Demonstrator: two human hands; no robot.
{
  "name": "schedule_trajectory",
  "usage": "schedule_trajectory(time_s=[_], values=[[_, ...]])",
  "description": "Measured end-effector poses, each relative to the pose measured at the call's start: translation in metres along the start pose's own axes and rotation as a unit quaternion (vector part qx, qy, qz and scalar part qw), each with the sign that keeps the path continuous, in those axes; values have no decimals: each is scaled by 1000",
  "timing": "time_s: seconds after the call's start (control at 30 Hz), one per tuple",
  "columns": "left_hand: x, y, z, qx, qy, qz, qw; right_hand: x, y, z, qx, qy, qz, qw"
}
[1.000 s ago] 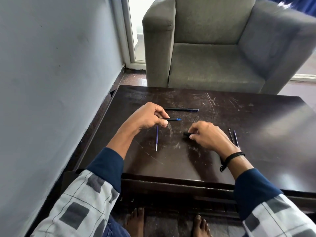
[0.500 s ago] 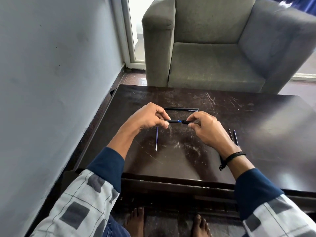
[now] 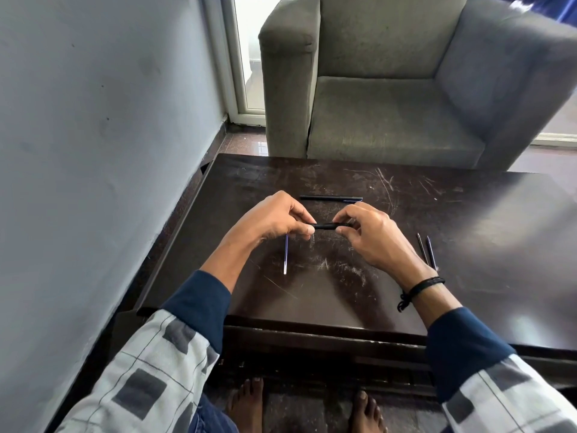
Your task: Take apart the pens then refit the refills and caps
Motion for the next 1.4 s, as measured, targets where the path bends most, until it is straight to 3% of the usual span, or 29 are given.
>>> schedule_trajectory(time_s=[0.77, 1.4], values=[[-2, 10, -8, 37, 2, -17, 999, -4, 3, 8, -58, -6, 11, 998], [-4, -2, -18, 25, 27, -42, 998, 4, -2, 6, 10, -28, -20, 999]])
Point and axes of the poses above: each hand's wrist, its own x-axis towards the middle knuckle, its own y-axis out of the palm, z = x × y, the point moved 10 cm from there along x, towards the middle knuckle, and after that the axes turned 8 degrees about x, right-handed, at the moved point
